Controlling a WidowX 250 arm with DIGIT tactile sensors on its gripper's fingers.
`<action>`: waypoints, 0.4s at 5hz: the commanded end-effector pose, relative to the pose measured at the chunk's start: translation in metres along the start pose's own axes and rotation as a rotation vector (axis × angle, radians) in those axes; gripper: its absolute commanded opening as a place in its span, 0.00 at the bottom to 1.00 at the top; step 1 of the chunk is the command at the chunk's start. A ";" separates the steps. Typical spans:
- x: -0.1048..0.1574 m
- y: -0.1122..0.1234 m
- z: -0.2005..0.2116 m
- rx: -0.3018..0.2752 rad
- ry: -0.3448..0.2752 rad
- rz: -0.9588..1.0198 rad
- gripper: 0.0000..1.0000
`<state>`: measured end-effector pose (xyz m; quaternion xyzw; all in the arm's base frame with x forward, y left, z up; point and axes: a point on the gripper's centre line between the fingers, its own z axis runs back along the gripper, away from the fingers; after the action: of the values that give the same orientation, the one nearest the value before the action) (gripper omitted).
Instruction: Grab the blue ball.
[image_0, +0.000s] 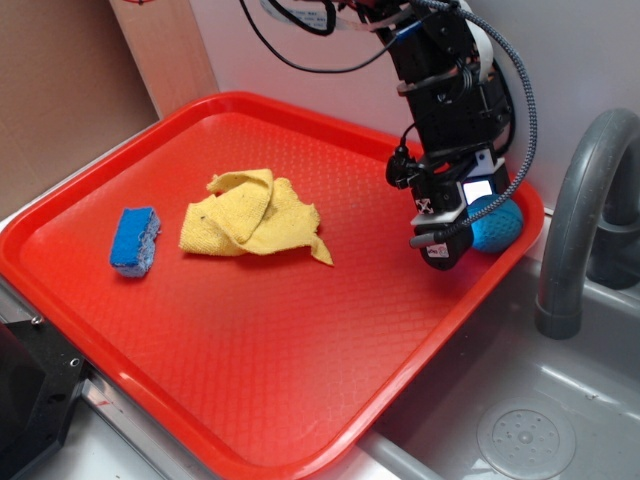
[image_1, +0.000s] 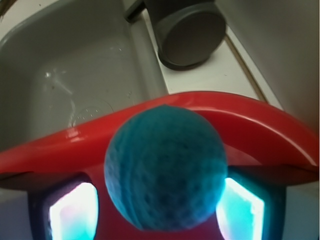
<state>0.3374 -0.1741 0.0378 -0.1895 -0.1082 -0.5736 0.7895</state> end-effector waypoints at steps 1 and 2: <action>0.036 0.000 -0.004 0.060 -0.096 -0.013 0.00; 0.034 -0.002 -0.007 0.063 -0.090 0.013 0.00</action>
<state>0.3449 -0.1826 0.0305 -0.2057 -0.1296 -0.5472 0.8009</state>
